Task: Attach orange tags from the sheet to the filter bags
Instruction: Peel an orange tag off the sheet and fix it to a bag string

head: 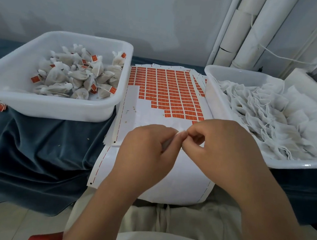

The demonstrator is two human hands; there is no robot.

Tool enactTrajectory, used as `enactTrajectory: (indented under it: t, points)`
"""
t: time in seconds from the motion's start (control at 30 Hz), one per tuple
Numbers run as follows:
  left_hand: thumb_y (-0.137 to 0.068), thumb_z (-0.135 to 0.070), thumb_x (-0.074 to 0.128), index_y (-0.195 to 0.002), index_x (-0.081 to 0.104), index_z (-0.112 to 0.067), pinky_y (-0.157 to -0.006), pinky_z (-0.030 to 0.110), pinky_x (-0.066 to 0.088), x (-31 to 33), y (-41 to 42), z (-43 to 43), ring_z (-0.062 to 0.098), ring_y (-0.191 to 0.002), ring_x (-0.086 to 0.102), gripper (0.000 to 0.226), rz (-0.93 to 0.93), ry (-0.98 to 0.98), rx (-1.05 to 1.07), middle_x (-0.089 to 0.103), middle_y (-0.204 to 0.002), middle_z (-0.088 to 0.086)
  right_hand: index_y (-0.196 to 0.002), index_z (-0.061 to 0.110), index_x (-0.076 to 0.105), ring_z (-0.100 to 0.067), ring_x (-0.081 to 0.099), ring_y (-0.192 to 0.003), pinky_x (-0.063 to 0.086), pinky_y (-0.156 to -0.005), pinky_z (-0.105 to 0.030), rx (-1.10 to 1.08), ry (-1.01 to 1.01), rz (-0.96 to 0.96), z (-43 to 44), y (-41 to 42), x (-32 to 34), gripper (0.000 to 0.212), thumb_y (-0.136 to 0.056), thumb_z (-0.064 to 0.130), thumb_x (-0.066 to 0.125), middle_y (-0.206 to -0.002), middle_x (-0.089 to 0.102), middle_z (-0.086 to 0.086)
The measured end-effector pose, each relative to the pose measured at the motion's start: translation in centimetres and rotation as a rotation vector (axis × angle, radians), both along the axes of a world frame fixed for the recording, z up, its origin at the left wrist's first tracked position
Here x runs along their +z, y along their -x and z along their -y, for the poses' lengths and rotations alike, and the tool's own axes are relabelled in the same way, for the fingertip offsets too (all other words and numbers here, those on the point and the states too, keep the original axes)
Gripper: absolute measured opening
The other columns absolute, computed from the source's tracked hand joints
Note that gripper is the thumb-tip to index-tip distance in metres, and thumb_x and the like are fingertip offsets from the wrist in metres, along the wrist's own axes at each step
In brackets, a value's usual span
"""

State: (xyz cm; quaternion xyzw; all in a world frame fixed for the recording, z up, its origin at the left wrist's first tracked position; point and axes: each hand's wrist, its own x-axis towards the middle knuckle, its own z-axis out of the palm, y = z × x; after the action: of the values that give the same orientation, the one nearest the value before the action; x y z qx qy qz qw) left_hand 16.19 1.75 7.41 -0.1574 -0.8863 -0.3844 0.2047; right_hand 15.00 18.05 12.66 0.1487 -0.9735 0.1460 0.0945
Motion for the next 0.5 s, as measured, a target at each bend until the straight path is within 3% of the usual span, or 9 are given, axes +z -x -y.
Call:
enactTrajectory:
  t: [0.2, 0.27, 0.33, 0.5]
  points:
    - [-0.104, -0.034, 0.059, -0.060, 0.031, -0.038, -0.053, 0.021, 0.023, -0.4, 0.0, -0.2, 0.010, -0.047, 0.034, 0.052, -0.095, 0.027, 0.096, 0.029, -0.049, -0.013, -0.089, 0.035, 0.073, -0.005, 0.064, -0.078, 0.036, -0.065, -0.010, 0.054, 0.046, -0.018, -0.3, -0.1, -0.6, 0.020, -0.097, 0.045, 0.058, -0.085, 0.072, 0.014]
    - [-0.102, -0.034, 0.066, -0.061, 0.051, -0.041, -0.052, 0.013, 0.028, -0.7, 0.1, -0.2, 0.008, -0.050, 0.046, 0.044, -0.059, -0.109, 0.111, 0.042, -0.049, -0.015, -0.087, 0.036, 0.076, -0.001, 0.066, -0.081, 0.038, -0.060, -0.009, 0.103, 0.169, 0.079, -0.9, 0.3, -0.6, 0.017, -0.093, 0.043, 0.062, -0.084, 0.073, 0.019]
    - [-0.099, -0.035, 0.070, -0.077, 0.075, -0.036, -0.055, 0.010, 0.042, -0.8, 0.0, -0.3, 0.007, -0.061, 0.062, 0.023, 0.057, -0.346, 0.085, 0.063, -0.061, -0.020, -0.084, 0.039, 0.079, 0.003, 0.068, -0.085, 0.045, -0.065, -0.007, 0.184, 0.357, 0.223, -1.6, 1.0, -0.6, 0.014, -0.092, 0.037, 0.067, -0.084, 0.074, 0.025]
    - [-0.094, -0.038, 0.072, -0.086, 0.072, -0.025, -0.059, 0.015, 0.052, -0.6, 0.1, -1.3, 0.009, -0.067, 0.072, 0.015, 0.258, -0.729, 0.028, 0.076, -0.075, -0.008, -0.087, 0.037, 0.081, -0.009, 0.072, -0.089, 0.052, -0.070, -0.022, 0.276, 0.704, 0.494, -2.4, 2.0, -1.8, 0.016, -0.087, 0.037, 0.065, -0.091, 0.079, 0.007]
